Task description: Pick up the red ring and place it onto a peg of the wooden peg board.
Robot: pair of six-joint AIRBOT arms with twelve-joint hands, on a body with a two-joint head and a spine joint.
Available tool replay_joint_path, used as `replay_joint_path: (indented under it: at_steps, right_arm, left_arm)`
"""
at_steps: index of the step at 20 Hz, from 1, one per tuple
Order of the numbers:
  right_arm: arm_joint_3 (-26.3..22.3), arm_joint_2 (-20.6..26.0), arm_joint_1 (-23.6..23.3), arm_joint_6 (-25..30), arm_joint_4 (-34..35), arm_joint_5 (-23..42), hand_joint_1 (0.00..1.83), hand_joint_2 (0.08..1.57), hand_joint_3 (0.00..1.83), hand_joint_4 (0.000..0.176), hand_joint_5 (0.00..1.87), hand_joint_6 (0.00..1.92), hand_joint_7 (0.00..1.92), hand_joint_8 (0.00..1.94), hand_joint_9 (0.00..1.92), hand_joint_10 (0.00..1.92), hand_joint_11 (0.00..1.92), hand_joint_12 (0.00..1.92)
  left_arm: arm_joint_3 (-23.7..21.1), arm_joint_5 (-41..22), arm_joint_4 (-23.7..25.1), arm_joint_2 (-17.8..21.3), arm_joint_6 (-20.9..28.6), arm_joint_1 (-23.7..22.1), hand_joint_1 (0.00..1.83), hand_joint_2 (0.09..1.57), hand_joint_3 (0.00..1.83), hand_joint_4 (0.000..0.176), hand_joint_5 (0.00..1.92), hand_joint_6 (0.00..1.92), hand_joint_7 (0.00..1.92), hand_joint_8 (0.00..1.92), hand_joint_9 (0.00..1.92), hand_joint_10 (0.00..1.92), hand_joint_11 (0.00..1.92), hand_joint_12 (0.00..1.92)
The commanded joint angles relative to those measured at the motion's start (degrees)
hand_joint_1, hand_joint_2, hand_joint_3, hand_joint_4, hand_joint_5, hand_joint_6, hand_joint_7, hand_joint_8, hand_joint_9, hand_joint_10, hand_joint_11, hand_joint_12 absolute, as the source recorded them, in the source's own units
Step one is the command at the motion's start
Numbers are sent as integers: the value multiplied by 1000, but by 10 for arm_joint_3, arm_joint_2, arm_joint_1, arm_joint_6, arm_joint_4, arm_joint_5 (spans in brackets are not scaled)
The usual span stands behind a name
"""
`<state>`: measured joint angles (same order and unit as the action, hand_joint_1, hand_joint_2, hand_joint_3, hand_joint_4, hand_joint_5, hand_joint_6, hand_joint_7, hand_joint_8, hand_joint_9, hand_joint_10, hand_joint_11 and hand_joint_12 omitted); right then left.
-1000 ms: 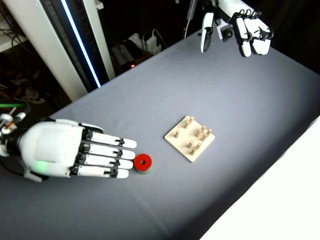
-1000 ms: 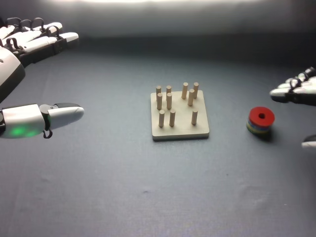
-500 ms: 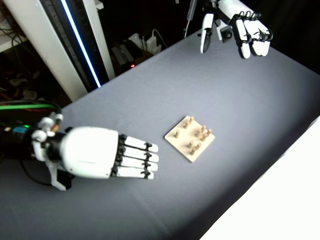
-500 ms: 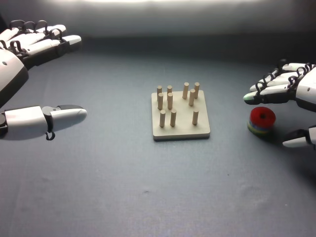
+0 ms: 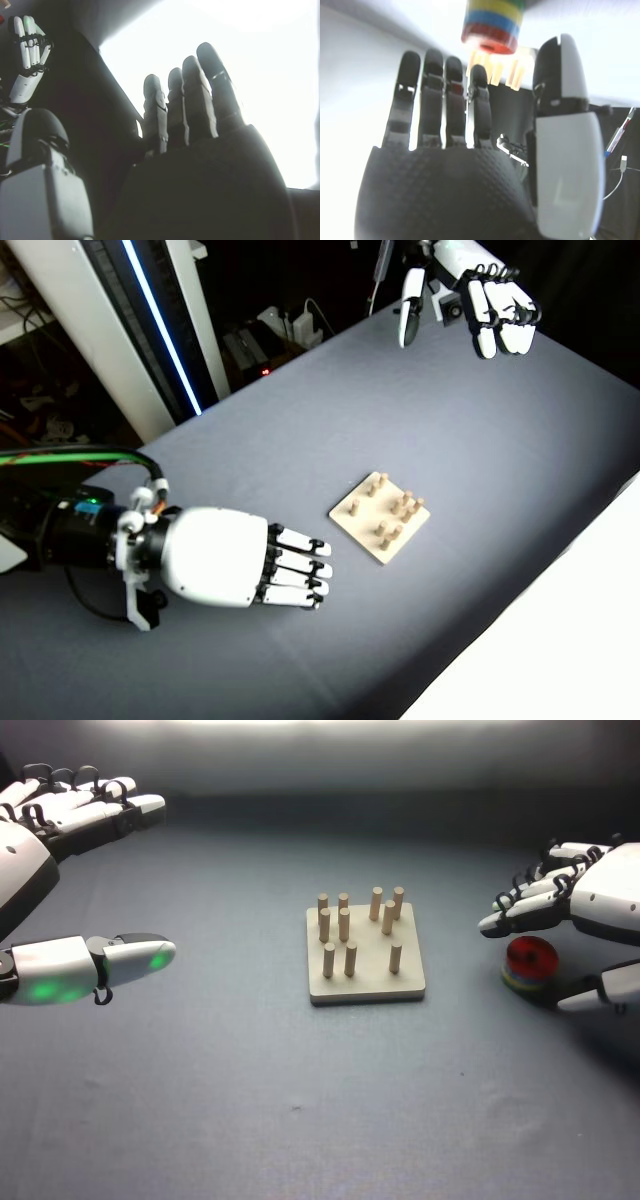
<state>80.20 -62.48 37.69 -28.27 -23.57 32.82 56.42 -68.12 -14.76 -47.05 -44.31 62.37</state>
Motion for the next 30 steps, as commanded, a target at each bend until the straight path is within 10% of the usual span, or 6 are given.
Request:
replay_joint_path:
  at_steps: [1,11,13,14,23,30]
  right_arm:
    - [4,1,-8,2,15,47,1104,1036,1,7,535,10,455,3,476,11,30,1190]
    - [9,-7,-10,2,12,41,1169,1032,0,0,882,34,766,27,802,68,395,1234]
    - [9,-8,-10,1,12,40,1210,1104,9,0,959,1028,982,707,977,167,571,1251]
    - [9,-8,-10,1,12,40,1339,1110,1,0,919,1106,1022,786,908,971,627,1241]
    - [-7,-9,-25,2,21,105,1272,1090,0,0,1020,761,1077,1061,1053,1272,935,1642]
    - [-11,-15,-63,3,21,149,1388,1080,0,0,903,965,1117,745,1029,1081,891,1168]
  left_arm:
    - [3,-68,-2,-3,3,-6,548,1011,0,24,371,4,228,2,226,5,0,819]
    - [3,-67,-2,-3,4,-6,538,1010,0,22,372,0,224,0,211,1,0,746]
    - [3,-67,-2,-4,4,-6,547,1004,0,21,372,0,227,2,210,0,0,737]
    - [3,-67,-2,-4,4,-6,565,1006,0,8,385,2,242,4,230,6,0,796]
    - [2,-80,-11,-3,8,7,588,995,0,17,373,0,251,3,248,7,0,875]
    - [-1,-87,-15,-1,8,14,616,1002,0,7,371,0,252,1,221,6,0,824]
